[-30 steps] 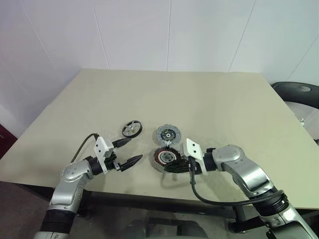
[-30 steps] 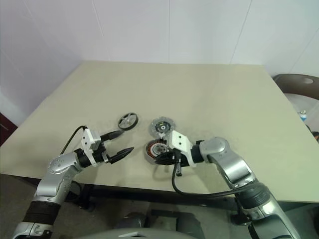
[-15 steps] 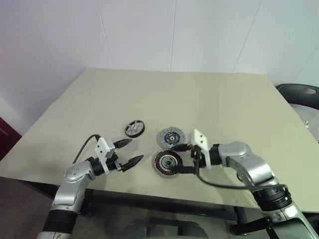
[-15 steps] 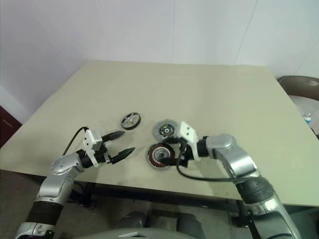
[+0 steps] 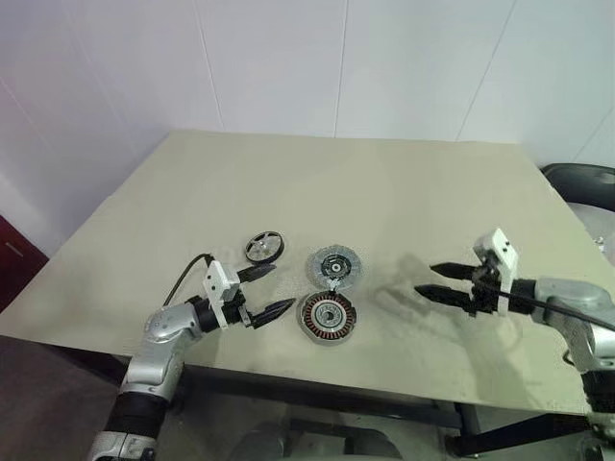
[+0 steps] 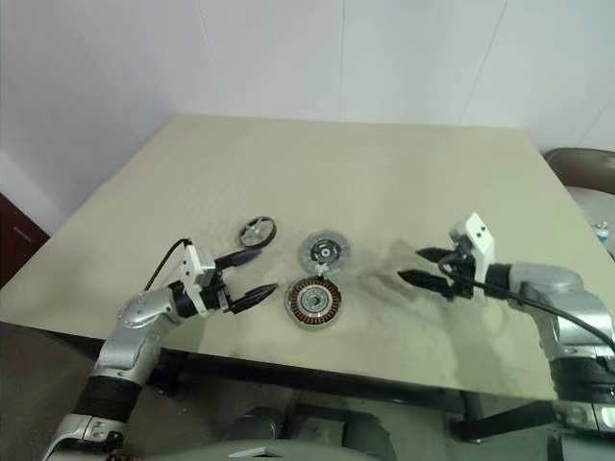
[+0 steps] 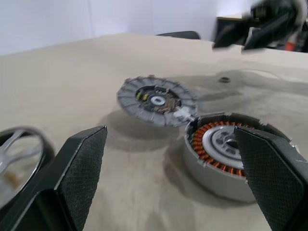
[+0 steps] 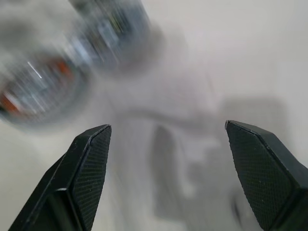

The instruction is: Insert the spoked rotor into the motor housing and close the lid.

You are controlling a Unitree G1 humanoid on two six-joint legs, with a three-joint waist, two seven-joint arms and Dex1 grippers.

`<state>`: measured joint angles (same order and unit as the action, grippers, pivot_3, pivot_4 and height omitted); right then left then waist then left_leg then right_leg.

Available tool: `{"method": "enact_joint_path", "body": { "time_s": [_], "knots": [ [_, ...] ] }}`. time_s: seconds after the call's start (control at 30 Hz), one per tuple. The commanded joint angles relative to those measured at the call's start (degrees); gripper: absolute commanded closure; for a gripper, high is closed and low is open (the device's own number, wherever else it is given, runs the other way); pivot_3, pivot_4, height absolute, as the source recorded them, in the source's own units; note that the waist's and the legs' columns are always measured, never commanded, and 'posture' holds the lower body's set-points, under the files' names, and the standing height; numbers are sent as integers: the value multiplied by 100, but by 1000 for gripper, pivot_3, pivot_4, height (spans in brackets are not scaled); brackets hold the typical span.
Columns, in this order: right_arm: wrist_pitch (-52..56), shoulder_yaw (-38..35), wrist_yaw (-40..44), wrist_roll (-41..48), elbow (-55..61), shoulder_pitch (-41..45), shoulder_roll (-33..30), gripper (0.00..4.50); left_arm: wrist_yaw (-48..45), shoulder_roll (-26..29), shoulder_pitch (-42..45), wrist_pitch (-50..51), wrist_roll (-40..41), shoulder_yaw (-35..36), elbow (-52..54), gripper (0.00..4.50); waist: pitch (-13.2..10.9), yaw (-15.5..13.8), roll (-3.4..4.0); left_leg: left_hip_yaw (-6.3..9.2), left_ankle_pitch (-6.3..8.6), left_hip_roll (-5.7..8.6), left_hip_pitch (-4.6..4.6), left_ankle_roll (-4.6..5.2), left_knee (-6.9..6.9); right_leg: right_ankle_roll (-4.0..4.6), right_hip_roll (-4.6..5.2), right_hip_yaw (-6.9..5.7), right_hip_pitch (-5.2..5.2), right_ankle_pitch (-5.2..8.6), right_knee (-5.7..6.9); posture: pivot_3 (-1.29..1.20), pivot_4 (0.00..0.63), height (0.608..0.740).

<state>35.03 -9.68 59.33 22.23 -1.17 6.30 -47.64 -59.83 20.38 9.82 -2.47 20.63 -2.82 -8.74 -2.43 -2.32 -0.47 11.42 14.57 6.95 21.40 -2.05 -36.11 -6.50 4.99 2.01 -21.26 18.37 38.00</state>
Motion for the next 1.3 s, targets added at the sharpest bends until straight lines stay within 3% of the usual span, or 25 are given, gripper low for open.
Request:
{"method": "enact_joint_path", "body": {
  "time_s": [0.03, 0.13, 0.33, 0.7, 1.1, 1.2, 1.3],
  "knots": [
    [-394, -215, -423, -191, 220, -271, 84, 539, -187, -52, 246, -188, 33, -42, -187, 0, -1, 19, 0, -10, 1, -1, -1, 2, -1, -5, 0, 15, -2, -3, 0, 0, 0, 740],
    [-1087, -236, -1175, -700, -259, -183, 299, 539, -270, -80, 354, -215, 19, -77, -308, 0, -1, 32, 1, -47, 3, -6, -7, 6, -8, -23, -11, 49, -6, -14, 0, 0, 0, 740],
    [-1486, -133, -1512, -873, -560, -147, 481, 539, -289, -84, 492, -161, 10, -80, -338, 0, -1, -6, -2, -49, 1, -7, -8, 10, -16, -28, -14, 56, -3, -19, -1, 0, 0, 740],
    [-1009, 721, -1157, -1313, -1032, -34, 372, 539, -41, -70, 560, -526, -115, 40, -414, 0, 18, 6, -30, -52, 2, -30, -16, 11, -10, -23, -36, 60, -1, -23, -2, 0, 0, 740],
    [-251, 965, -783, -1002, -822, 218, 790, 539, 80, -84, 519, -740, -252, -15, -474, 0, 43, 27, -73, -67, 5, -68, -101, 8, 10, 8, -52, 62, 74, -15, -24, 0, 0, 740],
    [-259, 971, -812, -1036, -807, 260, 868, 1108, 81, -92, 481, -805, -287, -23, -507, 0, 45, 51, -77, -73, 6, -77, -102, 8, 15, 8, -56, 62, 69, -18, -25, 0, 0, 740],
    [-264, 977, -766, -1030, -685, 241, 940, 2131, 75, -96, 449, -858, -300, -52, -531, 0, 45, 92, -76, -78, 7, -80, -103, 8, 13, 0, -55, 62, 68, -29, -25, 0, 0, 740]
  ]
}}
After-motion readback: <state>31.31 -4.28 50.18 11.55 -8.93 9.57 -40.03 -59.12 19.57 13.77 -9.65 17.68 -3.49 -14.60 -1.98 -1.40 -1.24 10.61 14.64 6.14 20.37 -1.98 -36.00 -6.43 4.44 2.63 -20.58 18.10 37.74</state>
